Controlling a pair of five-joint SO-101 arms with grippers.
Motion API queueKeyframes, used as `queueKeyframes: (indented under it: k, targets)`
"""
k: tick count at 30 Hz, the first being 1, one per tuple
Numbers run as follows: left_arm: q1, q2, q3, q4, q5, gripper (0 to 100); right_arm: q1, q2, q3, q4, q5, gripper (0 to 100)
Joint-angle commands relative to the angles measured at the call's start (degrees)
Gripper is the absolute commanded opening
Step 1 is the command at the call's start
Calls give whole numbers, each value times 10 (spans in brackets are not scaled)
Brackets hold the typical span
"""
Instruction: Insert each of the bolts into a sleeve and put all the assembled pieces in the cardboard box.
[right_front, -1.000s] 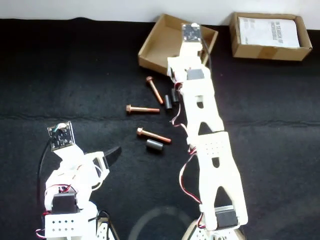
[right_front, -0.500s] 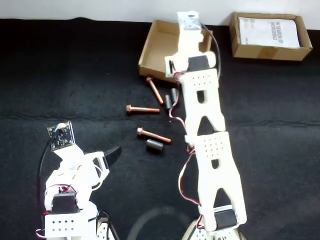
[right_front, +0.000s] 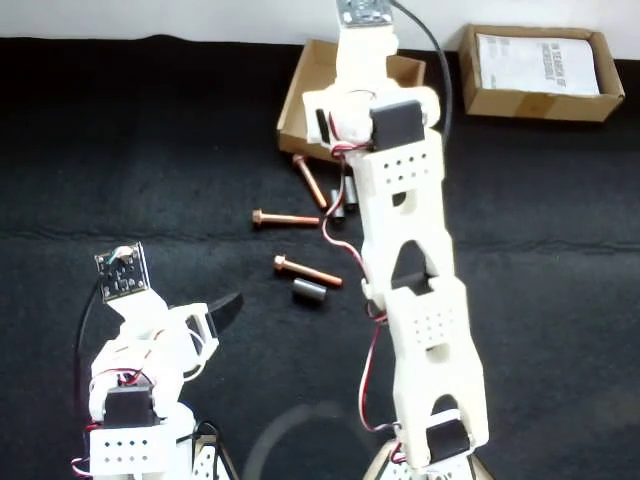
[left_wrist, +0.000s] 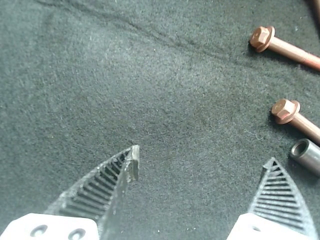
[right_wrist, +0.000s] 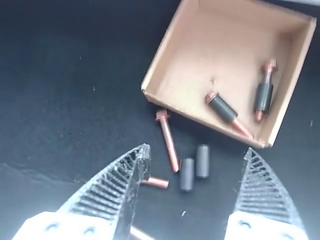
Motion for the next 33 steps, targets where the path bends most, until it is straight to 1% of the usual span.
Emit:
queueKeyframes:
  k: [1, 3, 6, 10, 14, 17, 19, 26, 28, 32, 33]
  targets:
    - [-7, -17, 11, -1, -1, 368, -10, -121, 173, 6, -12, 271]
    - [-7, -17, 11, -1, -2, 368, -14, -172, 286, 4, -11, 271]
    - [-7, -17, 11, -1, -2, 368, -12, -221, 411, 3, -11, 271]
    - [-7, -17, 11, -1, -2, 368, 22, -234, 482, 2, -11, 271]
    - [-7, -17, 11, -1, -2, 368, 50, -225, 512, -18, -5, 271]
    - [-7, -17, 11, -1, -2, 368, 52, -204, 522, -52, 47, 271]
    - [-7, -17, 11, -1, -2, 368, 52, -185, 523, -76, 66, 271]
    - [-7, -17, 11, -1, -1, 368, 51, -92, 517, -151, 72, 269]
    - [-9, -17, 11, -1, -1, 368, 51, -68, 517, -173, 83, 240]
    - [-26, -17, 11, -13, 0, 368, 48, -39, 516, -213, 89, 133]
    - [-28, -17, 11, -14, -1, 368, 47, -36, 516, -222, 98, 129]
